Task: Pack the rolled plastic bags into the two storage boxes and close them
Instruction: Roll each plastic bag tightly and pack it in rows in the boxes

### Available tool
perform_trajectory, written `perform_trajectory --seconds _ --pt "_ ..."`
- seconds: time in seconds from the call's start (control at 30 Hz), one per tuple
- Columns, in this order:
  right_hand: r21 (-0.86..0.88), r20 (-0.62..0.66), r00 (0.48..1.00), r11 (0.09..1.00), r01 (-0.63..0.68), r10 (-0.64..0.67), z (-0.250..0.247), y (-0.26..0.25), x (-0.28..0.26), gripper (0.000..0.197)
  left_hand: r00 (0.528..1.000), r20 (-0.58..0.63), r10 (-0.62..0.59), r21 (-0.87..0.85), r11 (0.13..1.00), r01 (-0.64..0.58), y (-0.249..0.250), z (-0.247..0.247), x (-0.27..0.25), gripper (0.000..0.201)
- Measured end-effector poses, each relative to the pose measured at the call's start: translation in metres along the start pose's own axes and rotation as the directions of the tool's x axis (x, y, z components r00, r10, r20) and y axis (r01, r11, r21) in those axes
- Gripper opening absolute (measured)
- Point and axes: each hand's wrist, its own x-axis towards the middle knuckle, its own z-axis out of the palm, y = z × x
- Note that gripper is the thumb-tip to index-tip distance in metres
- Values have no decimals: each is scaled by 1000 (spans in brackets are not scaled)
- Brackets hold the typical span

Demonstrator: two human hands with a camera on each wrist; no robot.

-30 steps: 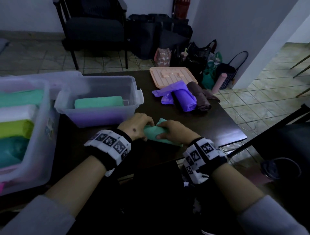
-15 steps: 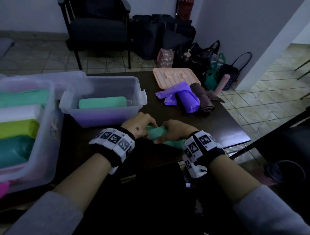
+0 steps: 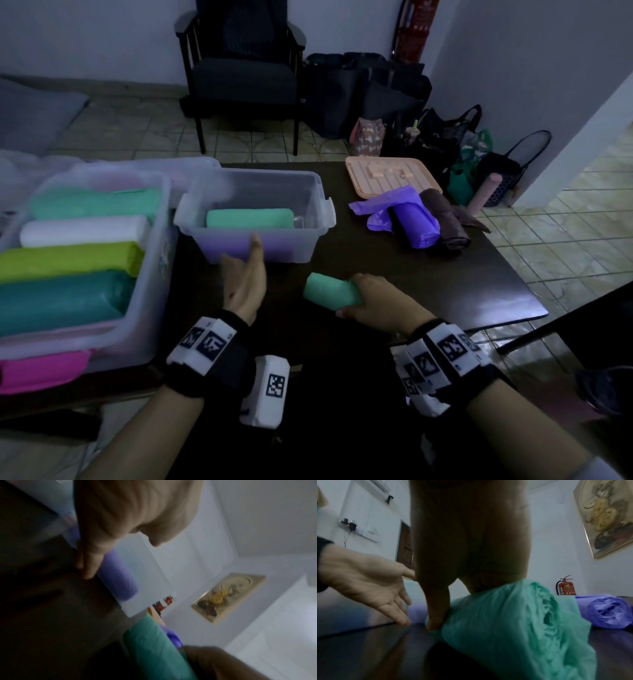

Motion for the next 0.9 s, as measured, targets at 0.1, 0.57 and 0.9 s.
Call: perform_trajectory --seconds 0.1,0.57,0.9 --pt "42 20 999 999 33 -34 -20 -14 -3 57 960 -272 70 -120 987 -106 17 -18 24 103" --pt "-73 -205 936 958 278 -287 -90 -103 39 48 976 -146 161 -395 895 -206 -2 -51 23 36" --pt "-231 60 968 940 252 -245 -48 -152 90 63 959 -132 249 -396 874 -282 -19 -58 25 42"
